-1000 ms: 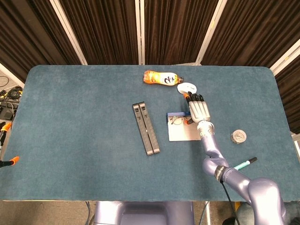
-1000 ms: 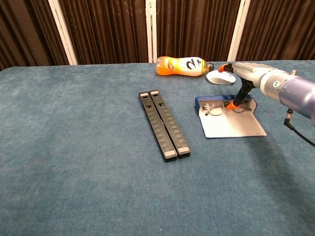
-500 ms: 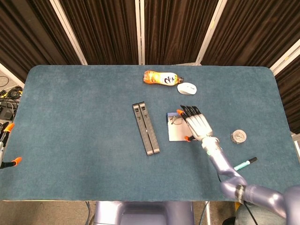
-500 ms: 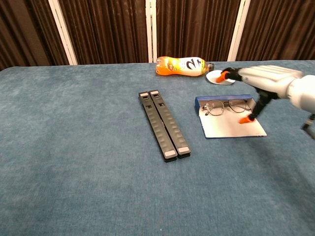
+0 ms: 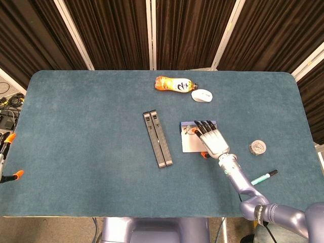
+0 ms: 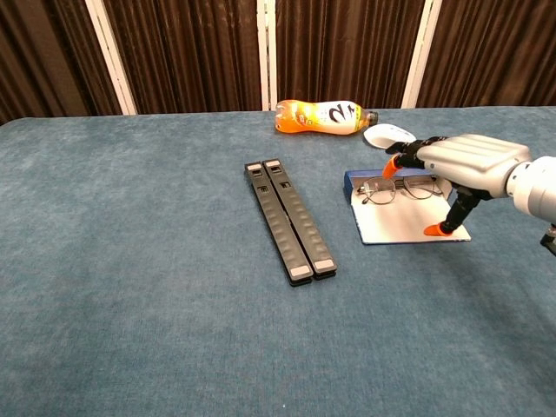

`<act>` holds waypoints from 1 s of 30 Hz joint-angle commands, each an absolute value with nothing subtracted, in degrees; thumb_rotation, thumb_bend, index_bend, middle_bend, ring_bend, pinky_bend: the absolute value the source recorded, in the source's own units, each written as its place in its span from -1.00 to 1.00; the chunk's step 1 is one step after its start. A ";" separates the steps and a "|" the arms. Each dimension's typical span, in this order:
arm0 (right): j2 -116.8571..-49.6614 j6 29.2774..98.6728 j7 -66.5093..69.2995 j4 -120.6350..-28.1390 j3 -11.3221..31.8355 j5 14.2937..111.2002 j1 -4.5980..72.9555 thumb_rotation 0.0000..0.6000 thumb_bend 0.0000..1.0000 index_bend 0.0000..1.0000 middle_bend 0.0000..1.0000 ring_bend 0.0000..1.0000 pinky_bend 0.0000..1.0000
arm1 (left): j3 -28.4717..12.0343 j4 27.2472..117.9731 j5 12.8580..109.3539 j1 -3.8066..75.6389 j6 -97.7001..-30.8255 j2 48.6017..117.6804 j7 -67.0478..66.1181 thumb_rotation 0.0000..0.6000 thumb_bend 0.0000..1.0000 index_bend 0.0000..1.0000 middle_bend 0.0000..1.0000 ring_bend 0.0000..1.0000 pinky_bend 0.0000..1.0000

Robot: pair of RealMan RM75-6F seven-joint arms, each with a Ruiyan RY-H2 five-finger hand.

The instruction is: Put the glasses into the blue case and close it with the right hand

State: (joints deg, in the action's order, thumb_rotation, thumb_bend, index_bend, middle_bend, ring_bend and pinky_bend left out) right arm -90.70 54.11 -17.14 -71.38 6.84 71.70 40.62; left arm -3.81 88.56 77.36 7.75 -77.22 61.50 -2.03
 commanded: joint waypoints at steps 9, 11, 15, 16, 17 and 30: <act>-93.53 52.19 -18.95 -68.54 7.00 70.61 41.61 1.00 -0.70 -0.48 -1.00 -1.00 -1.00 | -3.96 87.91 76.49 8.10 -76.30 61.89 -2.46 1.00 -1.00 -1.00 -1.00 -1.00 -1.00; -93.99 52.02 -18.99 -67.97 7.03 70.61 41.73 1.00 -0.71 -0.48 -1.00 -1.00 -1.00 | -3.99 87.88 76.40 8.12 -76.28 61.94 -2.53 1.00 -1.00 -1.00 -1.00 -1.00 -1.00; -94.98 51.65 -18.95 -66.72 7.14 70.46 41.92 1.00 -0.70 -0.48 -1.00 -1.00 -1.00 | -4.00 87.79 76.25 8.16 -76.17 62.03 -2.69 1.00 -1.00 -1.00 -1.00 -1.00 -1.00; -95.12 51.55 -18.93 -66.48 7.11 70.43 41.92 1.00 -0.70 -0.48 -1.00 -1.00 -1.00 | -4.00 87.78 76.23 8.17 -76.14 62.06 -2.73 1.00 -1.00 -1.00 -1.00 -1.00 -1.00; -95.44 51.41 -18.98 -66.09 7.03 70.52 41.98 1.00 -0.70 -0.48 -1.00 -1.00 -1.00 | -3.99 87.76 76.21 8.20 -76.07 62.09 -2.78 1.00 -1.00 -1.00 -1.00 -1.00 -1.00; -97.64 50.33 -18.35 -61.85 6.81 70.82 42.10 1.00 -0.69 -0.47 -1.00 -1.00 -1.00 | -4.12 87.31 75.64 8.42 -75.60 62.42 -3.11 1.00 -1.00 -1.00 -1.00 -1.00 -1.00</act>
State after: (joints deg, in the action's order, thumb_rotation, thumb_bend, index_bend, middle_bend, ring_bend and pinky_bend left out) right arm -97.50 50.44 -18.45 -62.02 6.79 70.80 42.08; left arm -4.12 87.32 75.63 8.41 -75.60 62.42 -3.11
